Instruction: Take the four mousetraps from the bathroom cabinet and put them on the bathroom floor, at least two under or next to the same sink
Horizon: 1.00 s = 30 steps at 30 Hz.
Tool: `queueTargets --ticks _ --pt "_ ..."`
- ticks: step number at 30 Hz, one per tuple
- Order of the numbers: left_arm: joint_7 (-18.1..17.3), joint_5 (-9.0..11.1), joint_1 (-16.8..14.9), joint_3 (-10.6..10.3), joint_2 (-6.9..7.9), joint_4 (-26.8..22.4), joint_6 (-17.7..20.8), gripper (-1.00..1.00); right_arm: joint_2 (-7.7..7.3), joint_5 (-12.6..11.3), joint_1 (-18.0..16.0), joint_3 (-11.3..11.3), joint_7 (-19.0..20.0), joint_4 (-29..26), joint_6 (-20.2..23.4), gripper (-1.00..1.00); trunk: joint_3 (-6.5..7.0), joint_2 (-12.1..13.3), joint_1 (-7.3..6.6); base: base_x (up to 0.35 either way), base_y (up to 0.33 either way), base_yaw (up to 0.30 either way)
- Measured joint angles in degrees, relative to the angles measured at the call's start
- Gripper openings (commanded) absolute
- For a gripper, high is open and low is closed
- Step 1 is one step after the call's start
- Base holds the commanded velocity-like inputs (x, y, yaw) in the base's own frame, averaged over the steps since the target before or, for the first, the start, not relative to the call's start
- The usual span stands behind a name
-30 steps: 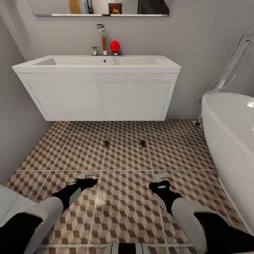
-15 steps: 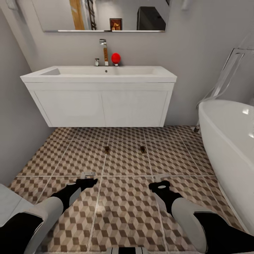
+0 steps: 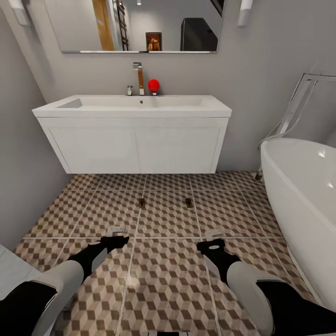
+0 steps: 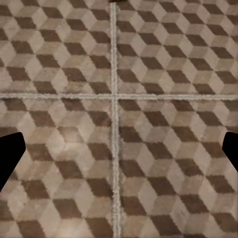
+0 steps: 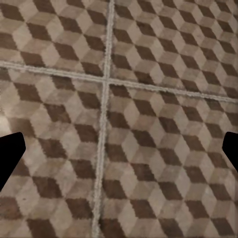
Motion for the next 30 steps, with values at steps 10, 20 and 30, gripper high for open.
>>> queueTargets --ticks 10,20,30 --pt "0.0 0.0 0.0 0.0 0.0 0.0 -0.1 1.0 0.05 0.2 0.0 0.0 -0.1 0.0 0.1 1.0 1.08 2.4 -1.32 0.0 0.0 0.0" --pt "0.0 0.0 0.0 0.0 0.0 0.0 -0.1 1.0 0.05 0.2 0.0 0.1 -0.2 0.0 0.0 1.0 1.08 2.4 -1.32 0.0 0.0 0.0" --pt "0.0 0.0 0.0 0.0 0.0 0.0 -0.2 1.0 0.04 0.2 0.0 0.1 -0.3 0.0 0.0 1.0 1.08 2.4 -1.32 0.0 0.0 0.0"
